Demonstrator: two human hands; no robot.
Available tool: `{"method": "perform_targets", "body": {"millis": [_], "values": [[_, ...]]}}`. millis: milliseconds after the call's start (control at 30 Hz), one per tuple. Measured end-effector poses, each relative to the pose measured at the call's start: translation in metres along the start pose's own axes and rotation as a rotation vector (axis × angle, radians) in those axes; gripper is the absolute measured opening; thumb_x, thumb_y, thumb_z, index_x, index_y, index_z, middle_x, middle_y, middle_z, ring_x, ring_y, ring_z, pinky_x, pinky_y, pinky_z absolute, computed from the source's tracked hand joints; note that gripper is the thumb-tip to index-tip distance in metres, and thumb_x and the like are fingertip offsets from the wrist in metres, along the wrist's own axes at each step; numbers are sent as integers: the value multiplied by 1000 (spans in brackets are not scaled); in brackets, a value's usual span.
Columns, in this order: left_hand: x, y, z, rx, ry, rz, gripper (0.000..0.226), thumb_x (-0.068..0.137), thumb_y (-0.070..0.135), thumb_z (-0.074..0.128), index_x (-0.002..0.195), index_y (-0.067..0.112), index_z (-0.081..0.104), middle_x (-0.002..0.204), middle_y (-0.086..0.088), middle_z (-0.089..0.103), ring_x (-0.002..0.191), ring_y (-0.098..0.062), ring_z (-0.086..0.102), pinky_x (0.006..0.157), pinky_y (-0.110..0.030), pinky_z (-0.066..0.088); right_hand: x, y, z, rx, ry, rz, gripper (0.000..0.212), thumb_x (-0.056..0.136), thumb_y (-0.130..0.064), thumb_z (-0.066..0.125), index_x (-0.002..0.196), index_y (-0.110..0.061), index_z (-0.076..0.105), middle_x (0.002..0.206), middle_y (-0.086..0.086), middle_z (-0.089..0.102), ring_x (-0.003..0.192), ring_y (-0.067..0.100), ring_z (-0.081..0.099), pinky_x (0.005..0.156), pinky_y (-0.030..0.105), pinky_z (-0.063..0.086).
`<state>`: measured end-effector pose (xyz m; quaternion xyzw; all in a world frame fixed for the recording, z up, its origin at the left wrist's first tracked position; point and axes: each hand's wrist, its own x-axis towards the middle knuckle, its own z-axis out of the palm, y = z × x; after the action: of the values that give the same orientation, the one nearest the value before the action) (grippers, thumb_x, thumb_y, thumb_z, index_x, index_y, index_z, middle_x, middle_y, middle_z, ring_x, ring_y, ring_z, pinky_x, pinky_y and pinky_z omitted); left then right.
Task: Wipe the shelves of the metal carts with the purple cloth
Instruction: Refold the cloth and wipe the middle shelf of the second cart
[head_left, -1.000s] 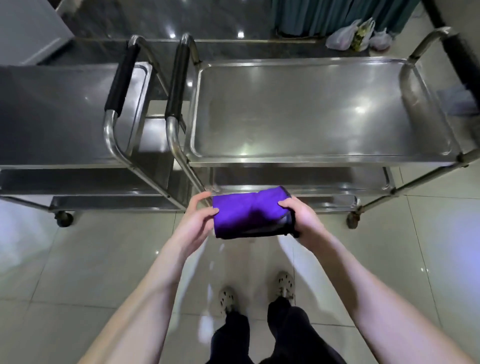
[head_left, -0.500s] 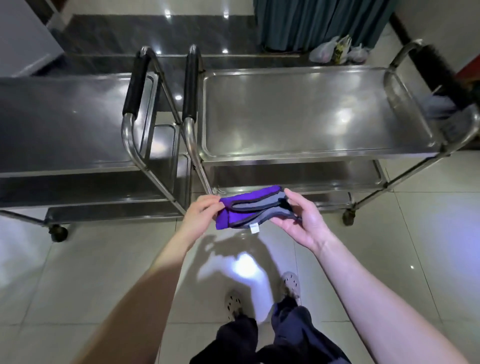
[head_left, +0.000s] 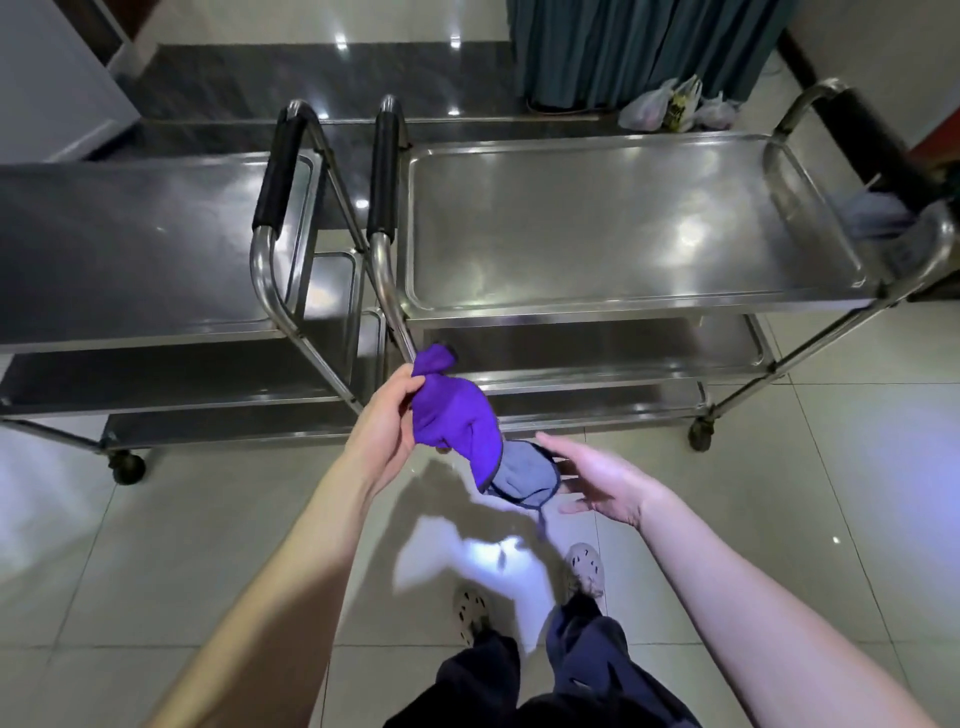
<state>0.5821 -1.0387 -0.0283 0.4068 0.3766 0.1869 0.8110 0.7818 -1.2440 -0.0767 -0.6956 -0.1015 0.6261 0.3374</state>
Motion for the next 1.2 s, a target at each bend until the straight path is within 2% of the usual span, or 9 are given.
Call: {"method": "perform_targets", "body": {"millis": [167,300,433,533,600,733,900,1067,1200], "values": [[-12,16,12,271,0,119,19,87,26,58,98,23,73,97,-9,67,91,-24,60,75,-41,42,7,-11,19,-40,449,-325,37,96,-16,77,132,-21,70,134,6,71,122,19,67,107,34,51],[-13,29,10,716,9,224,22,85,37,53,90,17,62,82,3,61,78,-13,53,77,-41,38,-14,-48,34,-398,432,-836,97,79,-63,89,161,-44,39,162,-29,40,151,-5,36,119,9,26],[-15,33,14,854,-105,210,18,94,33,53,93,17,61,79,4,59,76,-16,51,77,-41,39,-28,-83,47,-635,347,-1002,77,89,-59,83,156,-36,52,167,-15,45,164,6,18,134,53,5],[-17,30,9,798,-106,174,17,94,39,58,93,23,61,76,6,58,71,-14,53,69,-38,41,-33,-101,42,-597,342,-942,15,101,-31,75,107,-17,74,112,-6,76,125,15,64,127,63,23],[-19,19,-2,789,-128,138,18,94,38,73,104,28,63,88,5,68,77,-11,64,70,-34,51,-39,-105,37,-579,310,-948,21,104,-27,70,91,-13,62,82,-1,66,83,22,61,99,51,50],[-24,-19,-8,761,-200,-97,46,89,5,87,129,17,68,116,1,81,101,-14,76,85,-30,57,-54,-117,29,-680,205,-887,38,102,-43,71,83,-17,53,67,-8,50,61,10,41,60,29,37],[-26,-17,10,524,-329,-119,45,85,-31,62,117,1,67,101,-7,79,84,-15,74,74,-25,59,-54,-159,-17,-222,207,-704,51,75,-66,90,96,-23,72,86,-12,70,71,2,62,73,24,49],[-27,7,22,385,-329,-92,76,67,-35,41,131,2,57,80,-1,73,59,-12,68,43,-18,46,-14,-66,-38,435,-119,-44,117,84,-102,29,142,-8,66,140,23,68,125,42,67,119,52,42],[-30,13,2,218,-303,-107,65,68,-16,57,131,1,60,106,-15,73,90,-26,70,75,-35,58,7,-2,0,684,-345,-26,116,85,-88,64,152,7,53,135,24,70,125,40,70,107,51,55]]}}
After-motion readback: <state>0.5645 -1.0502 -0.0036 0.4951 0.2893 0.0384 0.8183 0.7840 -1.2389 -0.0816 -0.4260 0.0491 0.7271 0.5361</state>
